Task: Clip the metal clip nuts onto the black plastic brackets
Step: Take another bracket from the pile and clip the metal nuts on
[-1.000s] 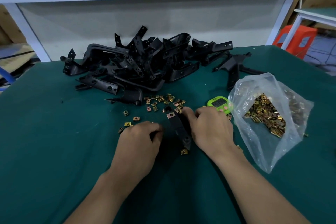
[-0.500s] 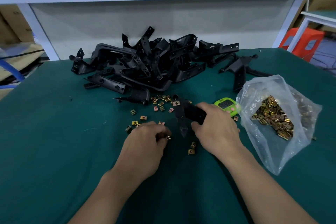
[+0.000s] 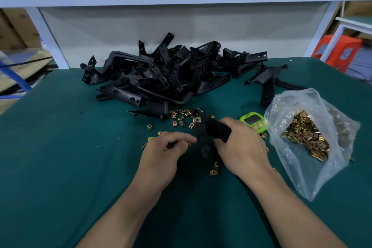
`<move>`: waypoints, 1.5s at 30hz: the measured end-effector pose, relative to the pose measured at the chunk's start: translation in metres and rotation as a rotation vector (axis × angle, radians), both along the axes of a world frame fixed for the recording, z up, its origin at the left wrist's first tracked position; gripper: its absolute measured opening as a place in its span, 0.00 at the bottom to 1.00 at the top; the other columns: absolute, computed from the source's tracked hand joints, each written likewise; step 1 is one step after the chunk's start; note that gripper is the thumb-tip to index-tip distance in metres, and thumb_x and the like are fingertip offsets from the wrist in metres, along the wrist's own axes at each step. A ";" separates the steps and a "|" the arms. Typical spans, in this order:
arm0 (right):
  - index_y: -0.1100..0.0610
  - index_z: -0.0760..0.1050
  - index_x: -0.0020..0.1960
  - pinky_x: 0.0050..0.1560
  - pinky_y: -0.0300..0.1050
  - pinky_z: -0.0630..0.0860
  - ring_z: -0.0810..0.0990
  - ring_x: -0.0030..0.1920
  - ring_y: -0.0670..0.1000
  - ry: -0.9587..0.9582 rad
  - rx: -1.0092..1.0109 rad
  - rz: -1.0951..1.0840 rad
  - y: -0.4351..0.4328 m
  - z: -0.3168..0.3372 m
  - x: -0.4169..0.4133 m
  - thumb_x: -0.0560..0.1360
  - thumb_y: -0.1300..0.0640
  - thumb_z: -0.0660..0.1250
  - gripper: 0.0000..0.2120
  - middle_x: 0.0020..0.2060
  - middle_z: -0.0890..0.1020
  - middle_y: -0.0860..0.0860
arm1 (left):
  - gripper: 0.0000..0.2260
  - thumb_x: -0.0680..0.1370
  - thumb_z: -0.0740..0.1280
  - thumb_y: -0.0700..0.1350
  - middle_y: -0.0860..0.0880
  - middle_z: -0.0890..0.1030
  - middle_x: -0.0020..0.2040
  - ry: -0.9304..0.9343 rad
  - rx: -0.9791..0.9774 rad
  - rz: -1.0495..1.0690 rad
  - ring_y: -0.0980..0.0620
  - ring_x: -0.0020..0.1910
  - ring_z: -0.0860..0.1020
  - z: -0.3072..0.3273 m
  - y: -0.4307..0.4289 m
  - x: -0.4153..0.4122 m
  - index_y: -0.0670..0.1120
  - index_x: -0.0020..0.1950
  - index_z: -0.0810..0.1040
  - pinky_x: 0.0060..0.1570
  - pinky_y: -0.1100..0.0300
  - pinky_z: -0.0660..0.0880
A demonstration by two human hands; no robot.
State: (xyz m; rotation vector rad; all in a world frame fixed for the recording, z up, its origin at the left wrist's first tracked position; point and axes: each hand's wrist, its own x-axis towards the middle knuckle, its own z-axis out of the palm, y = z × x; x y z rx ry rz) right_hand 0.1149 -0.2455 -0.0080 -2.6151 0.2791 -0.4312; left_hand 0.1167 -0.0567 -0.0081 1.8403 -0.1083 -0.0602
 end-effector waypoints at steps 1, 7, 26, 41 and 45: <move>0.43 0.76 0.55 0.39 0.45 0.66 0.72 0.40 0.50 0.001 0.004 -0.003 0.000 0.000 0.000 0.73 0.52 0.73 0.12 0.43 0.78 0.43 | 0.15 0.81 0.68 0.40 0.61 0.80 0.37 0.042 -0.086 0.019 0.65 0.36 0.75 0.001 0.000 0.000 0.59 0.44 0.88 0.39 0.74 0.68; 0.43 0.77 0.56 0.39 0.45 0.66 0.73 0.41 0.50 -0.009 0.021 -0.001 0.000 0.000 0.000 0.73 0.52 0.73 0.13 0.43 0.79 0.42 | 0.13 0.81 0.69 0.39 0.53 0.81 0.36 0.195 -0.230 0.050 0.56 0.35 0.74 0.001 0.003 0.002 0.55 0.44 0.89 0.41 0.65 0.74; 0.43 0.77 0.54 0.37 0.45 0.66 0.74 0.38 0.49 -0.071 0.062 -0.035 -0.003 -0.002 0.001 0.72 0.52 0.73 0.12 0.38 0.76 0.40 | 0.06 0.72 0.79 0.48 0.63 0.80 0.45 -0.156 0.523 -0.177 0.65 0.48 0.76 -0.002 0.012 0.002 0.60 0.45 0.87 0.44 0.75 0.69; 0.43 0.77 0.53 0.33 0.43 0.63 0.72 0.38 0.50 -0.065 0.026 -0.018 -0.003 -0.003 0.002 0.71 0.51 0.74 0.12 0.37 0.76 0.41 | 0.10 0.77 0.74 0.42 0.55 0.84 0.40 0.058 -0.122 0.046 0.63 0.36 0.79 0.001 0.000 -0.001 0.58 0.43 0.88 0.40 0.71 0.75; 0.43 0.77 0.53 0.31 0.34 0.57 0.71 0.38 0.49 -0.064 0.030 -0.020 -0.001 -0.002 0.001 0.71 0.52 0.73 0.12 0.38 0.76 0.41 | 0.14 0.82 0.67 0.36 0.48 0.80 0.43 0.112 -0.300 0.002 0.56 0.40 0.82 0.004 -0.002 0.001 0.53 0.60 0.85 0.45 0.62 0.82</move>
